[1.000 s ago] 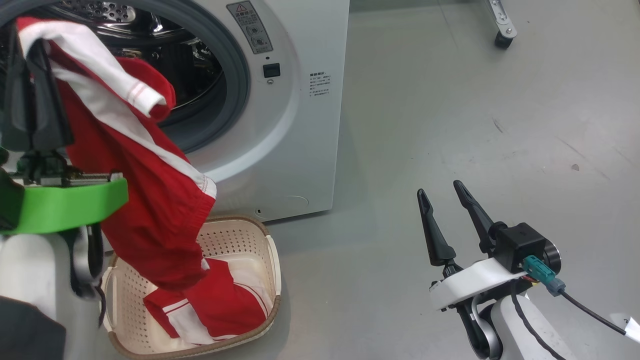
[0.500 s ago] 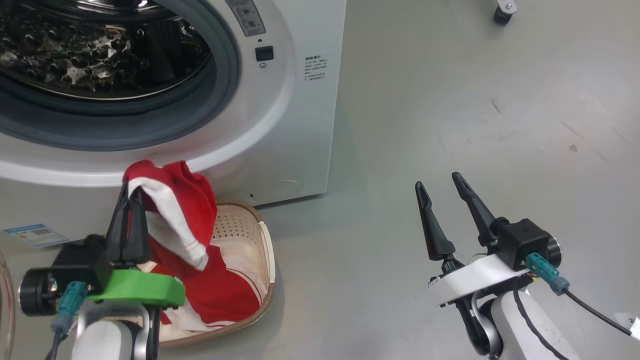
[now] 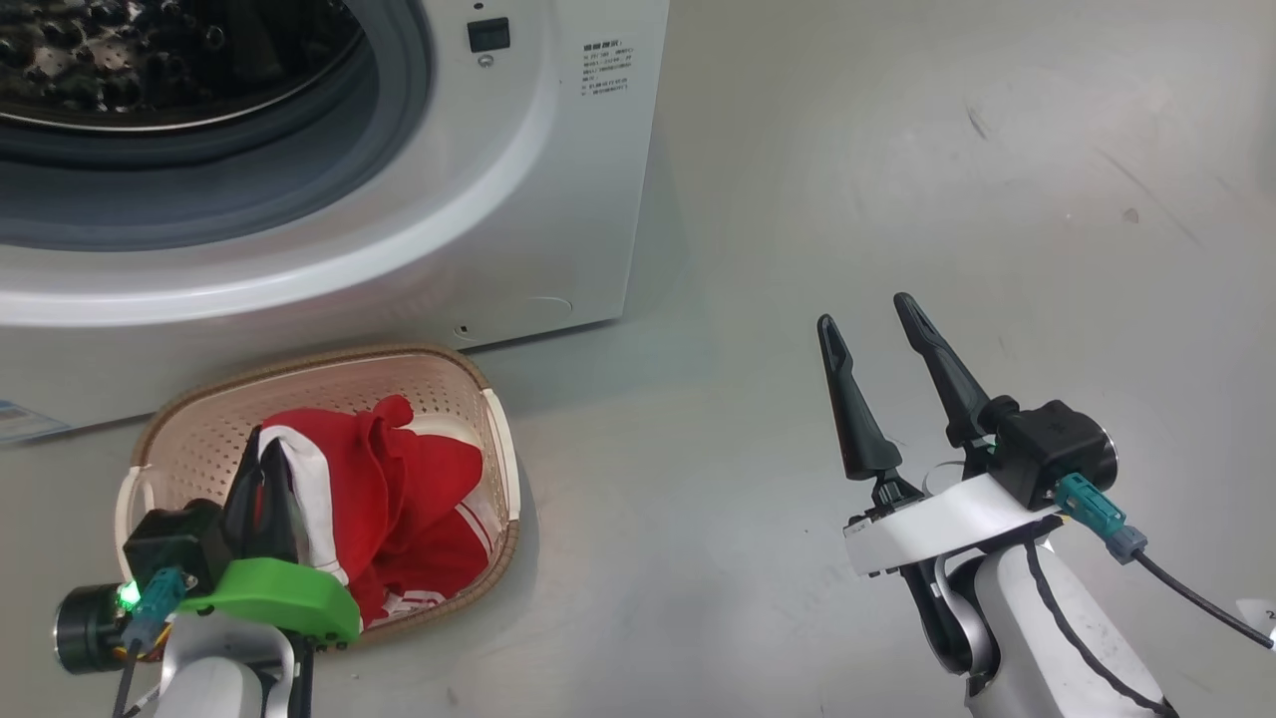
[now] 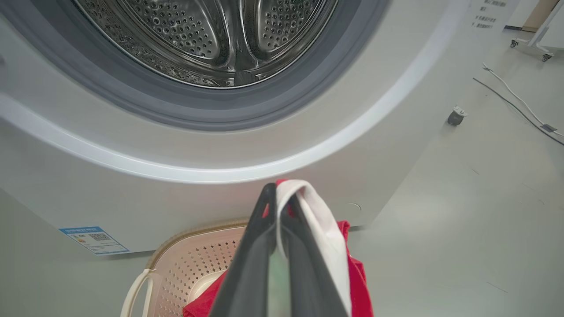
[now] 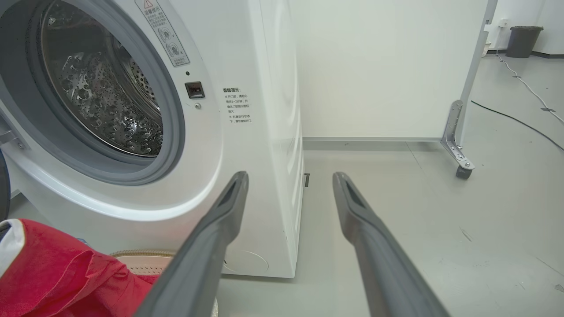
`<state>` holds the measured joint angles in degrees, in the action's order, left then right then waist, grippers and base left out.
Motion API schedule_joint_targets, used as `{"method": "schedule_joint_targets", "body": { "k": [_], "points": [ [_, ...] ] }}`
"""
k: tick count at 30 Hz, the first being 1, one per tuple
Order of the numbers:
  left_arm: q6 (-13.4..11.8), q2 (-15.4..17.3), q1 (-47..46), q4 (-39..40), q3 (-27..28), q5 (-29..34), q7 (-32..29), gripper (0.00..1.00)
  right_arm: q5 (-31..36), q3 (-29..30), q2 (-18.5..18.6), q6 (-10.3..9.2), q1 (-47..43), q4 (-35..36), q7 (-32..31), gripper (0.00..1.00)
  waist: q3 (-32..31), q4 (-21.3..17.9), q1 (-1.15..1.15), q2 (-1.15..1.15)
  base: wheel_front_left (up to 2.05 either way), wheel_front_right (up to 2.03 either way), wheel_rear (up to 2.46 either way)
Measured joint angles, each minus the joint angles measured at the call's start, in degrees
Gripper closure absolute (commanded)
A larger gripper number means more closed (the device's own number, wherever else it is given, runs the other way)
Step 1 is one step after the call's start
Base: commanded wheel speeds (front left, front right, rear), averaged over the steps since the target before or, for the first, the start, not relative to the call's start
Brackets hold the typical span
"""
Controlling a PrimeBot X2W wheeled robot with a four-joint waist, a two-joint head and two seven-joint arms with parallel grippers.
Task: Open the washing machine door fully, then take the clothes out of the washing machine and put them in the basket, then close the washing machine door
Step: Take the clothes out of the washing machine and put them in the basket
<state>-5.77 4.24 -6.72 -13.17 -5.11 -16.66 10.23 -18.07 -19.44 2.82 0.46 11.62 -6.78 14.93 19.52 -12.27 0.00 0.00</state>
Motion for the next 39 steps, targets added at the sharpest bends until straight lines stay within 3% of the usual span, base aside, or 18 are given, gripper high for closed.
{"method": "schedule_joint_targets", "body": {
  "k": [20,34,36,38,39],
  "points": [
    [1.0,0.4,-10.5,-18.0,2.0,-2.9,0.4,1.00,-0.5,-1.1,0.0,-0.04,6.9,2.8,0.0,0.00,13.4,-2.1,0.00,0.00,0.00,0.00,0.00],
    [2.5,0.0,-14.4,-29.2,2.8,-5.1,0.1,1.00,-0.6,-1.5,0.0,-0.04,8.2,2.1,0.0,0.00,16.0,-2.3,0.00,0.00,0.00,0.00,0.00],
    [2.9,0.0,-15.1,-30.4,2.8,-5.4,-0.1,0.68,-0.6,-1.7,0.0,-0.04,8.3,2.0,0.0,0.00,16.0,-2.3,0.00,0.00,0.00,0.00,0.00],
    [3.1,0.0,-15.7,-31.5,2.9,-5.5,-0.1,0.04,-0.6,-1.9,0.0,-0.04,8.5,1.7,0.0,0.00,15.8,-2.4,0.00,0.00,0.00,0.00,0.00],
    [3.1,0.0,-15.8,-32.0,2.9,-5.5,-0.1,0.00,-0.6,-1.9,0.0,-0.04,8.6,1.6,0.0,0.00,15.7,-2.4,0.00,0.00,0.00,0.00,0.00]
  ]
}}
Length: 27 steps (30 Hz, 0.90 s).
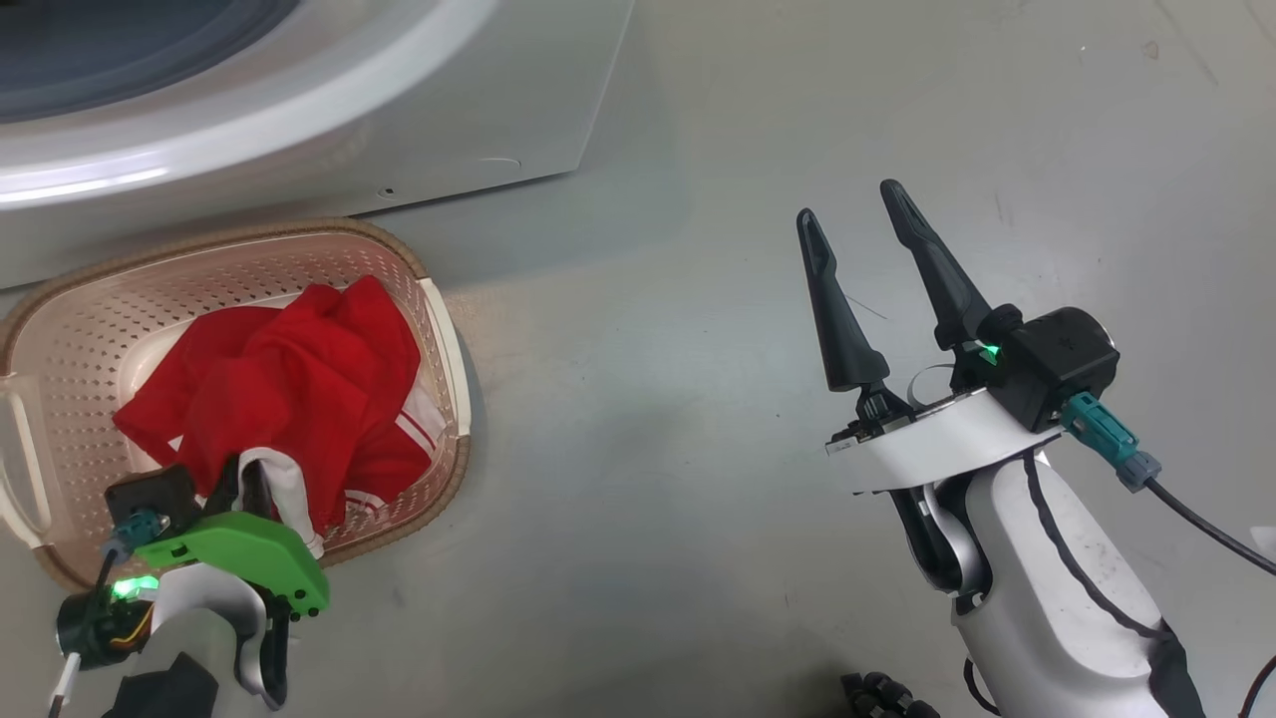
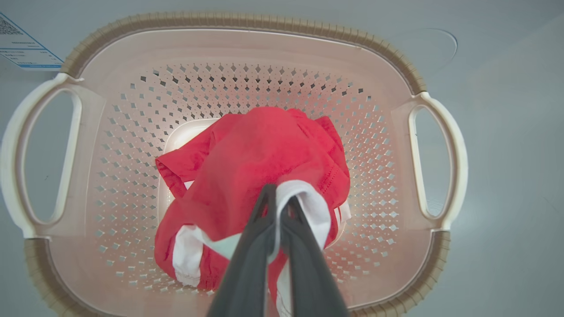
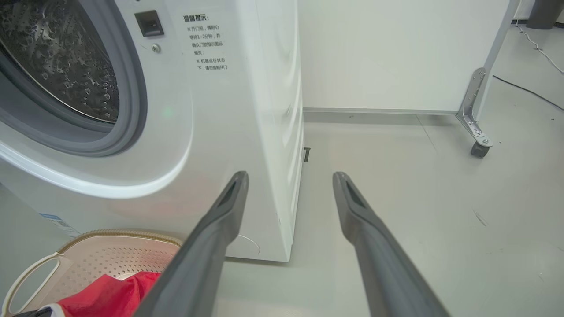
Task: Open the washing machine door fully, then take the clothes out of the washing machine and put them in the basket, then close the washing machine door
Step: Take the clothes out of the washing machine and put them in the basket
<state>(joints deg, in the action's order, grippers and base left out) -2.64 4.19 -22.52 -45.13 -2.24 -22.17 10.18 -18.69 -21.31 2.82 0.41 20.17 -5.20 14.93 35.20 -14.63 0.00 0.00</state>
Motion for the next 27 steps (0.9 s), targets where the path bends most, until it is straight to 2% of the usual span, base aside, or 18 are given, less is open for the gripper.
{"method": "schedule_joint_targets", "body": {
  "k": [15,22,27],
  "points": [
    [3.5,-0.6,-2.4,-0.8,-2.6,0.8,3.6,0.00,0.1,1.5,0.0,-0.08,-0.2,-2.4,0.0,0.00,-4.6,1.9,0.00,0.00,0.00,0.00,0.00],
    [5.0,-1.3,-2.4,4.6,-3.8,2.7,4.1,0.00,1.4,3.5,0.0,-0.08,-2.3,-4.1,0.0,0.00,-8.6,3.9,0.00,0.00,0.00,0.00,0.00],
    [5.2,-1.4,-2.4,10.2,-4.1,3.9,4.3,0.00,1.7,4.7,0.0,-0.05,-3.8,-5.1,0.0,0.00,-11.4,5.5,0.00,0.00,0.00,0.00,0.00]
  ]
}}
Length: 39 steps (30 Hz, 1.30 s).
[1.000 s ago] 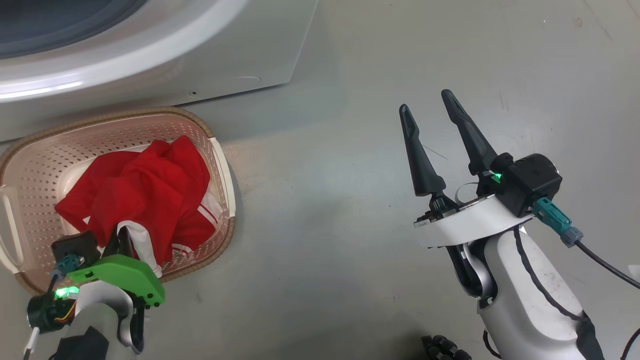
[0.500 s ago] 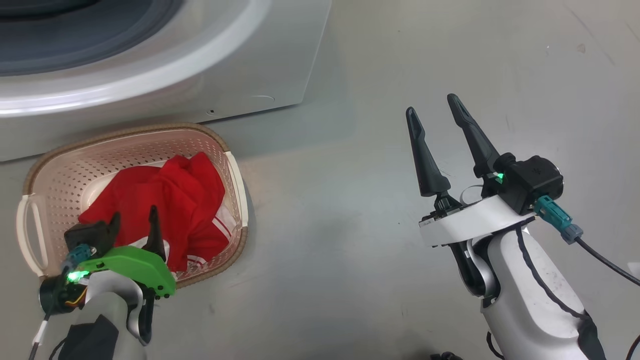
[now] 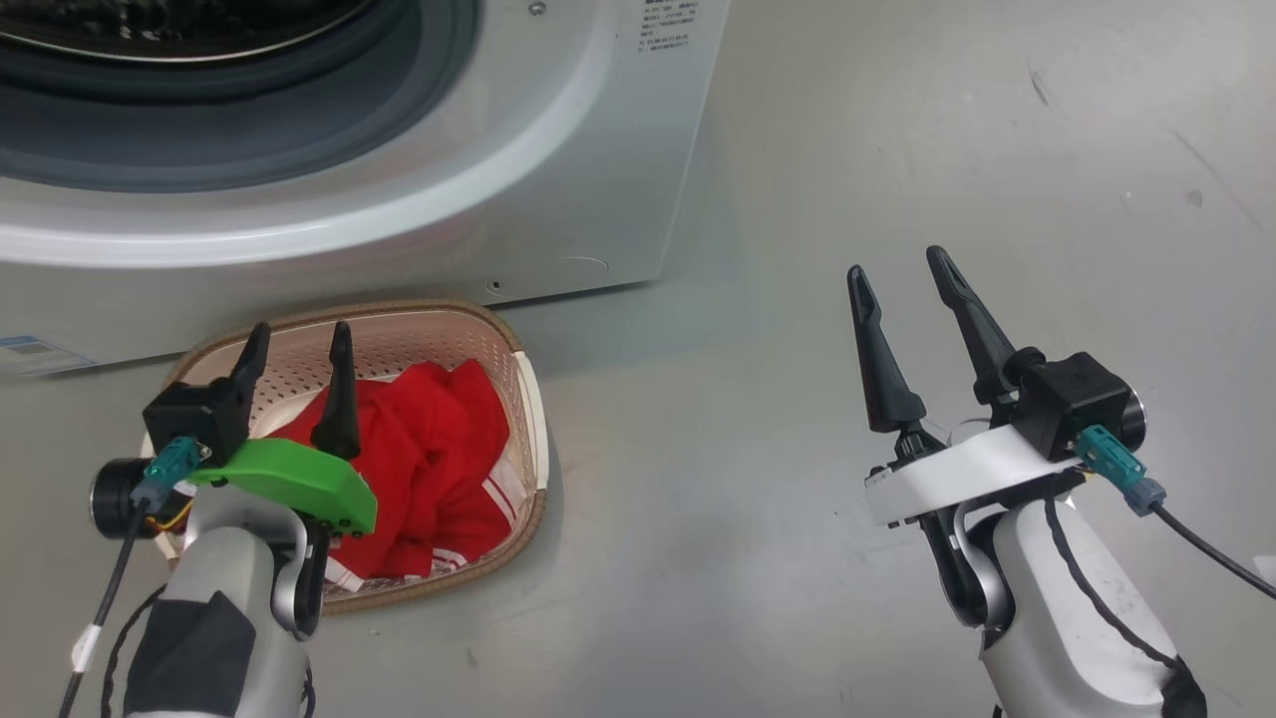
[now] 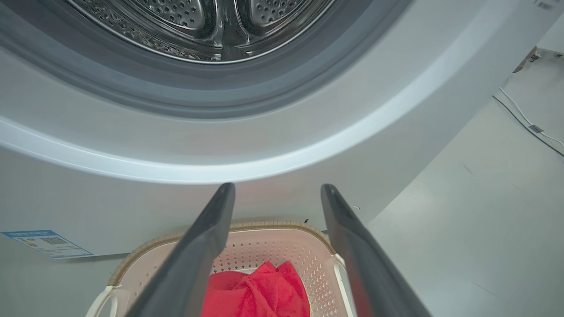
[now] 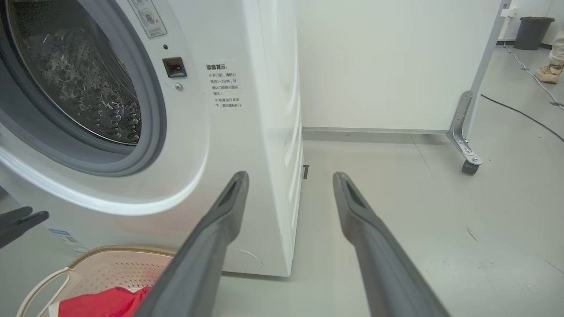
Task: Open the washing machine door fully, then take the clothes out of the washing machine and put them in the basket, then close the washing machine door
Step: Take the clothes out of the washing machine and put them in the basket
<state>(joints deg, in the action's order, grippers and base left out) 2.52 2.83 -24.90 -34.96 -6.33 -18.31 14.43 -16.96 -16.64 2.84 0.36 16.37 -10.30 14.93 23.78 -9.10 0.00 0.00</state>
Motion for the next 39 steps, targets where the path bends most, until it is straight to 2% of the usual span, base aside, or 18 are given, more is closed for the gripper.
{"method": "schedule_joint_targets", "body": {
  "k": [11,32,39],
  "points": [
    [0.0,0.0,2.7,10.9,0.0,3.4,0.0,0.00,0.4,0.5,0.0,0.16,-3.2,-1.8,0.0,0.00,-7.2,3.0,0.00,0.00,0.00,0.00,0.00],
    [-1.8,0.0,19.7,15.7,-2.9,5.4,0.0,0.00,1.0,2.2,-0.1,0.53,-13.0,-4.9,0.0,0.00,-21.6,4.2,0.00,0.00,0.00,0.00,0.00],
    [-3.3,0.0,23.3,18.9,-2.9,5.4,0.0,0.00,2.1,2.5,-0.1,0.53,-14.8,-4.6,0.0,0.00,-24.3,4.7,0.00,0.00,0.00,0.00,0.00]
  ]
}}
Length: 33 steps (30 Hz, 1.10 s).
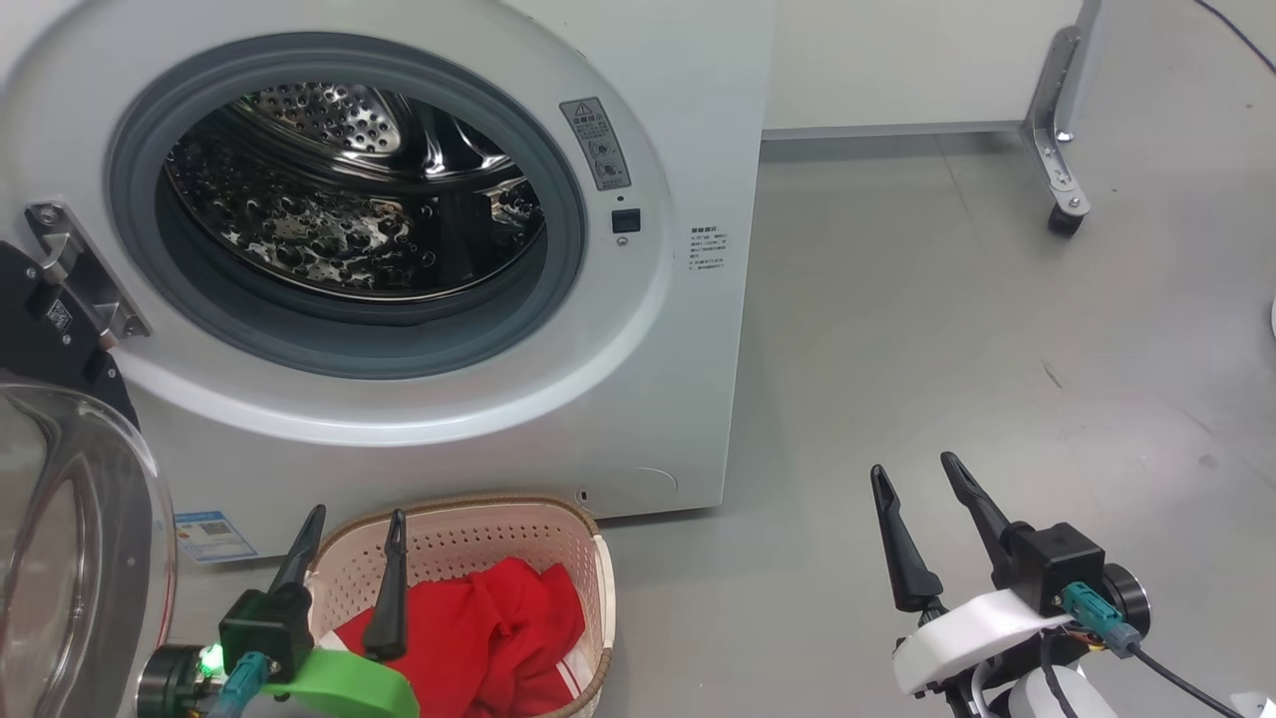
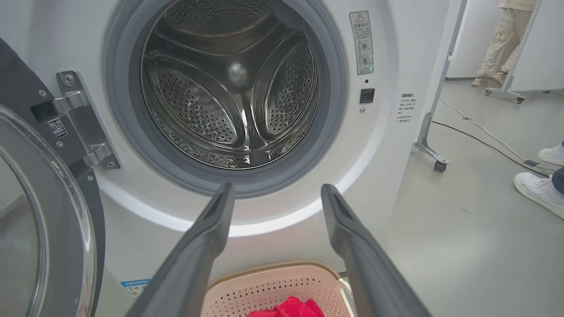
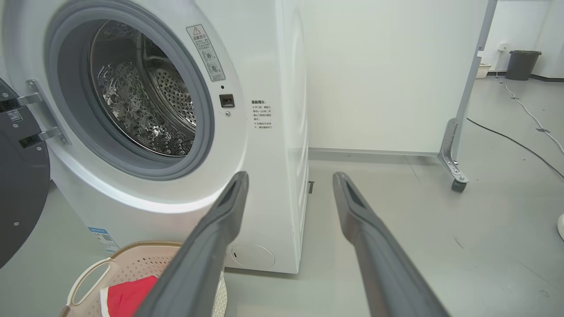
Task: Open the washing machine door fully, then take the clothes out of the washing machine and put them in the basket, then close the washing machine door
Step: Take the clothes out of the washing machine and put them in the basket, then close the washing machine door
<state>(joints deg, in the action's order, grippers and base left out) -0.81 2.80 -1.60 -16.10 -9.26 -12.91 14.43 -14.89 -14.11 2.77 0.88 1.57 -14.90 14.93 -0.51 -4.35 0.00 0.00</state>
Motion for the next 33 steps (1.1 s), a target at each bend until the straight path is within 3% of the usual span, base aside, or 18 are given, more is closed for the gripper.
{"method": "schedule_joint_targets", "body": {
  "k": [33],
  "points": [
    [-2.0,0.1,7.0,9.6,-0.3,0.2,-2.8,0.00,0.9,1.2,-0.1,0.57,-2.1,1.6,0.0,0.00,-0.5,1.0,0.00,0.00,0.00,0.00,0.00]
  ]
}}
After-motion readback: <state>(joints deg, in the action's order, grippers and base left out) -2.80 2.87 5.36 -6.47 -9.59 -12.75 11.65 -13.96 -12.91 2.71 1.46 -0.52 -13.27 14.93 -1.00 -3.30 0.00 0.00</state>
